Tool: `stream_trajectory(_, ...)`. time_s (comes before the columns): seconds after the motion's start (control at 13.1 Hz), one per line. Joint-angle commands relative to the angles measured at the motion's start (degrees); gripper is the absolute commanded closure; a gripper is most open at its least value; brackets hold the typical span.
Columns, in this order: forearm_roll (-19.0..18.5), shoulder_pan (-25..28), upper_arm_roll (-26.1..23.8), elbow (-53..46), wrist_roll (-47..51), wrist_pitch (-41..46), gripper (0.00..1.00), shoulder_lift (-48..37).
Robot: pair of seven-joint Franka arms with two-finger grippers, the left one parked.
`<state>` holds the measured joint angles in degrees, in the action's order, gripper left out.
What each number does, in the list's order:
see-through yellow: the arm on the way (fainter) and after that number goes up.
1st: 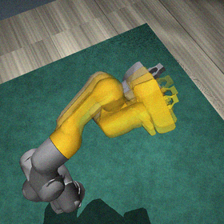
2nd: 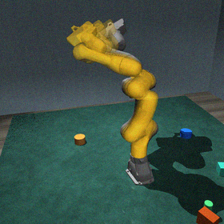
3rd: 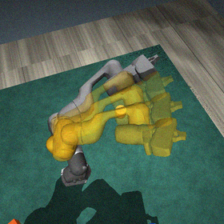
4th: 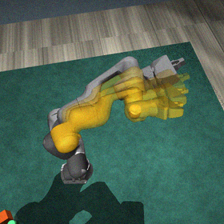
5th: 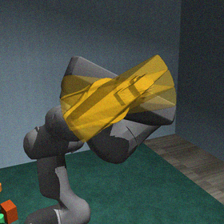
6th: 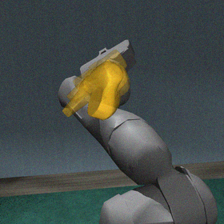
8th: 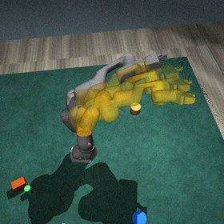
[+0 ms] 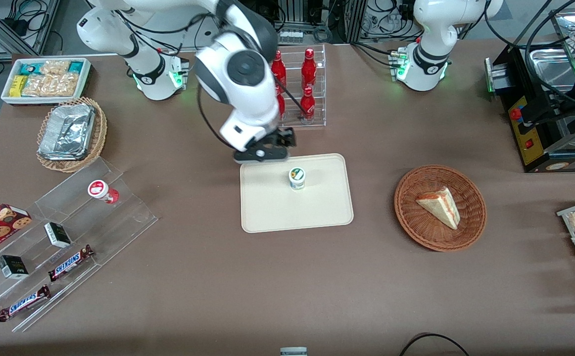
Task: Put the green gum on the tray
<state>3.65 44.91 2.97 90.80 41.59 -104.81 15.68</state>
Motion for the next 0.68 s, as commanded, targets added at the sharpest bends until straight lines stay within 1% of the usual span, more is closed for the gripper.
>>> stream_trajectory(0.0,1.19,-3.67,-0.51,4.55,-3.87,5.38,0.01,-8.54)
stream_trajectory(0.23,1.19,-9.47,-0.6,6.23,-12.74,11.53,0.01,-15.05)
stream_trajectory(0.61,1.19,-23.0,-0.6,5.79,-27.68,19.54,0.01,-20.42)
